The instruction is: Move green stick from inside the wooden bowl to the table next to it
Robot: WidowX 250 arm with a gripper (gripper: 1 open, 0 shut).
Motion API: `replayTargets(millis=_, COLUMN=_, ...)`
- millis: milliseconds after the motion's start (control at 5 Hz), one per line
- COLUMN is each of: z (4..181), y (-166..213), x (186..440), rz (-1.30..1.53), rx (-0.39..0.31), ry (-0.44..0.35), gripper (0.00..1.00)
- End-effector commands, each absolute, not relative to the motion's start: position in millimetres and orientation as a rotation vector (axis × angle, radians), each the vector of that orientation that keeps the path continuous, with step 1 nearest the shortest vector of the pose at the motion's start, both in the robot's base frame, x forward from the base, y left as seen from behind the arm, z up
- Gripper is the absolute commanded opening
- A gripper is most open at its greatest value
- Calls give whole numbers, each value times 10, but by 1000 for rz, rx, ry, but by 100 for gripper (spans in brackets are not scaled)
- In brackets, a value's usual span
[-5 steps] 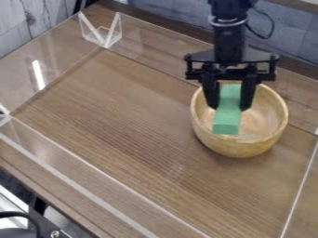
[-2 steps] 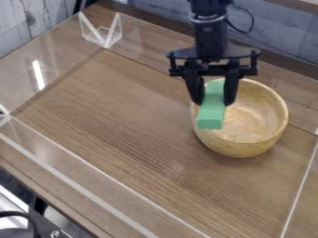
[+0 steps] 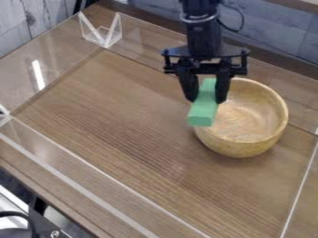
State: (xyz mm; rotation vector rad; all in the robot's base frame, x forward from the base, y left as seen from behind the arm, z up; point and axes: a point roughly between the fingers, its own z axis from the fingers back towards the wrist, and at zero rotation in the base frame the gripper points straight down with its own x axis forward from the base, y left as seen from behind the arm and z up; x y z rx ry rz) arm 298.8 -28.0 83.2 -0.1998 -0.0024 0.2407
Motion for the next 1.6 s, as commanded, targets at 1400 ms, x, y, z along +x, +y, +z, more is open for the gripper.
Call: replayTargets(millis=1400, z=557, y=-316, x=3116, rz=320, rx=-196, ry=-44, gripper=0)
